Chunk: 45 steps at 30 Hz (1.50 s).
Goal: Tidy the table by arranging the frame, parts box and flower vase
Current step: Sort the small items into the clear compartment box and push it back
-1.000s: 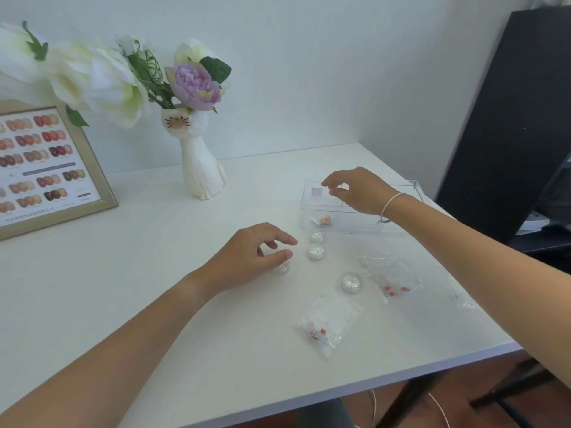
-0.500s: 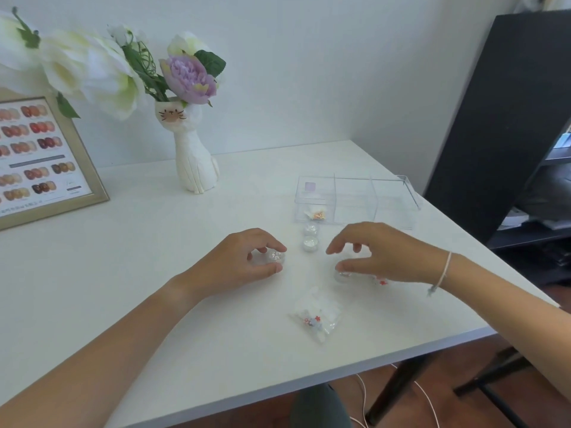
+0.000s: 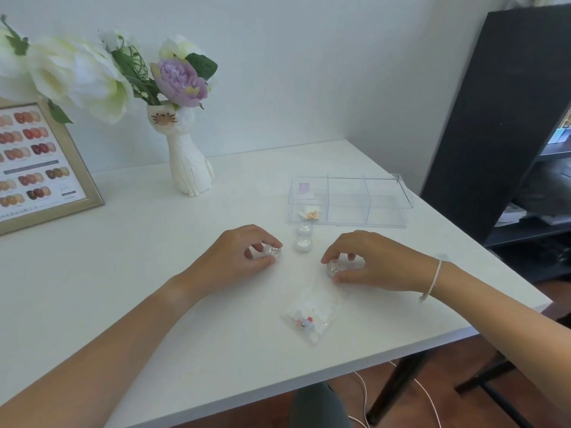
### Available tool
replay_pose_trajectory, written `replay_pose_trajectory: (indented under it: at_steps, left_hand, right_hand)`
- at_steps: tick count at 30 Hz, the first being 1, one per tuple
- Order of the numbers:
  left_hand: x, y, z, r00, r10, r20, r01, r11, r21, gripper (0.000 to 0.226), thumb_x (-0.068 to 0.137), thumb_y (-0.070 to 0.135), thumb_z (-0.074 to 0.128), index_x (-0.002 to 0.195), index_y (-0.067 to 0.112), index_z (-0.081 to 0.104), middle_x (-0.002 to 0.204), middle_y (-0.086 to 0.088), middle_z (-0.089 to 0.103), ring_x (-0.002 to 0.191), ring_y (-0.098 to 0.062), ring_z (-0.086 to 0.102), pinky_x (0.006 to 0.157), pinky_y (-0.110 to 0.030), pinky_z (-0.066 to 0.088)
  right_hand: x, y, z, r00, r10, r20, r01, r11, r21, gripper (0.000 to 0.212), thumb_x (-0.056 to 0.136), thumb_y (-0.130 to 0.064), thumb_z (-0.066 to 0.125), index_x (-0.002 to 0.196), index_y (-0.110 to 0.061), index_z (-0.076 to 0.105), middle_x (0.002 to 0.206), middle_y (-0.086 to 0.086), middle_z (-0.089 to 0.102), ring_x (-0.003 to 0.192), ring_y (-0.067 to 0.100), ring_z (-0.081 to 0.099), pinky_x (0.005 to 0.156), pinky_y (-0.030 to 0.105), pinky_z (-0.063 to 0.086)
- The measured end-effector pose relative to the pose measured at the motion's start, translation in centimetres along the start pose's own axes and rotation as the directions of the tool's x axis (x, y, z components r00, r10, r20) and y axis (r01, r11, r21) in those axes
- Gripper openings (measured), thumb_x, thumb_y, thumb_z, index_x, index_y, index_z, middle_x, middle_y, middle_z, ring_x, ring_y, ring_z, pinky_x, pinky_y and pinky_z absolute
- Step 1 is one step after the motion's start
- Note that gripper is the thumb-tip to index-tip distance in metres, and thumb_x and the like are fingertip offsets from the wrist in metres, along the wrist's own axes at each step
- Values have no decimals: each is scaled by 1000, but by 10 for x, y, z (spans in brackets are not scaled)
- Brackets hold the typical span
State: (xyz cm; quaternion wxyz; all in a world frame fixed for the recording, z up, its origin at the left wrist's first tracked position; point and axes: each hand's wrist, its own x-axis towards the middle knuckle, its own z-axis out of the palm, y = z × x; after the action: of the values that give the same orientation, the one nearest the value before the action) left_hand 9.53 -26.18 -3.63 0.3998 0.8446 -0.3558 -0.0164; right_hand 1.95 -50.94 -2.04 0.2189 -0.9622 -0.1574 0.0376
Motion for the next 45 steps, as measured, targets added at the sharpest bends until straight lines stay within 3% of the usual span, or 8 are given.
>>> replay_pose_trajectory:
  at_steps: [5,10,17,22,30,34,40,45]
  left_hand:
    - [12,14,-2,998,26,-49,-30,996,-79,25,80,13,67,87,37,66,96,14,65,82,-2,57,66,-12,44]
    - [34,33,-1,995,64,-71,-71,993,-96,24,80,12,67,87,35,66,96,17,65,81,-1,57,68,-13,46]
    - [72,53,7,993,94,-64,-100,991,-89,21,80,13,68,85,34,66,99,15,65,83,-2,58,69,-17,48]
    - [107,60,15,995,86,-41,-88,995,-48,23,79,17,68,81,39,64,93,16,64,71,7,56,63,-5,43]
    - [165,57,26,997,49,65,-57,992,116,13,81,21,64,85,34,64,100,9,64,82,-9,58,69,-10,43]
    - [184,53,32,993,15,114,-42,971,233,10,81,21,63,90,24,66,95,11,61,70,1,51,57,0,35]
    - [199,53,37,975,-52,216,-51,894,445,13,81,21,63,93,17,66,105,0,62,91,-13,55,76,-26,43]
    - [203,54,44,968,-103,229,-37,842,538,16,79,20,63,94,17,65,102,3,59,92,-15,53,73,-27,41]
  right_hand:
    - [2,5,-6,999,-1,-51,3,999,35,26,81,-36,63,107,-35,60,104,-13,59,86,3,47,82,25,44]
    - [2,15,-15,993,1,-116,8,996,85,24,80,-36,65,103,-37,60,104,-13,59,82,0,48,70,8,37]
    - [1,29,-31,973,26,-228,14,985,174,20,78,-32,68,95,-39,61,102,-10,63,80,4,51,67,3,36]
    - [-3,42,-48,948,40,-315,19,983,181,23,79,-31,67,90,-47,55,96,-21,61,79,3,51,66,2,36]
    - [-8,66,-73,882,102,-461,22,966,258,16,78,-29,68,89,-39,61,76,-39,59,64,-11,49,59,0,36]
    - [-7,74,-77,868,109,-485,44,956,292,18,78,-26,69,84,-41,59,75,-49,53,61,-15,49,55,0,36]
    - [-3,85,-75,866,131,-483,28,951,308,21,77,-29,69,81,-46,57,75,-43,58,66,-14,50,54,0,38]
    - [-2,91,-73,875,130,-466,17,954,299,18,76,-34,68,82,-47,58,79,-49,54,68,-14,50,54,1,38]
